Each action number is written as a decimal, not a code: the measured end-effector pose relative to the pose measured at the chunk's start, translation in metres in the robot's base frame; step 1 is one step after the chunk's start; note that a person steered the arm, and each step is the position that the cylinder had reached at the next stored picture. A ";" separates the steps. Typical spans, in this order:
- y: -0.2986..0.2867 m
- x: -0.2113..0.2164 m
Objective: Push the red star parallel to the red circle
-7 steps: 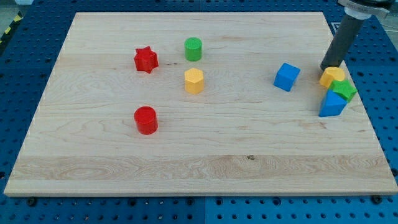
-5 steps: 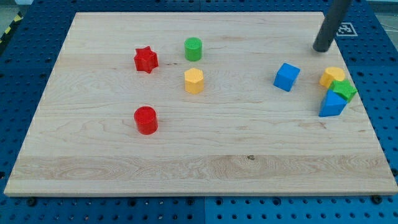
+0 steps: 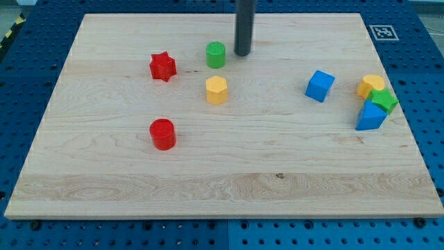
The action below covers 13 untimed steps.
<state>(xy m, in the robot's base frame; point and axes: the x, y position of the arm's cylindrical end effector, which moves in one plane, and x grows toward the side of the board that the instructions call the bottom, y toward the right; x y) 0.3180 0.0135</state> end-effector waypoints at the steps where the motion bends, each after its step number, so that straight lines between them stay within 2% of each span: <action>1: -0.035 0.010; 4: -0.111 0.027; 6: -0.111 -0.006; 8: -0.132 -0.009; 11: -0.235 -0.009; 13: -0.242 0.014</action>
<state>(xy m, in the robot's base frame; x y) 0.3324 -0.2287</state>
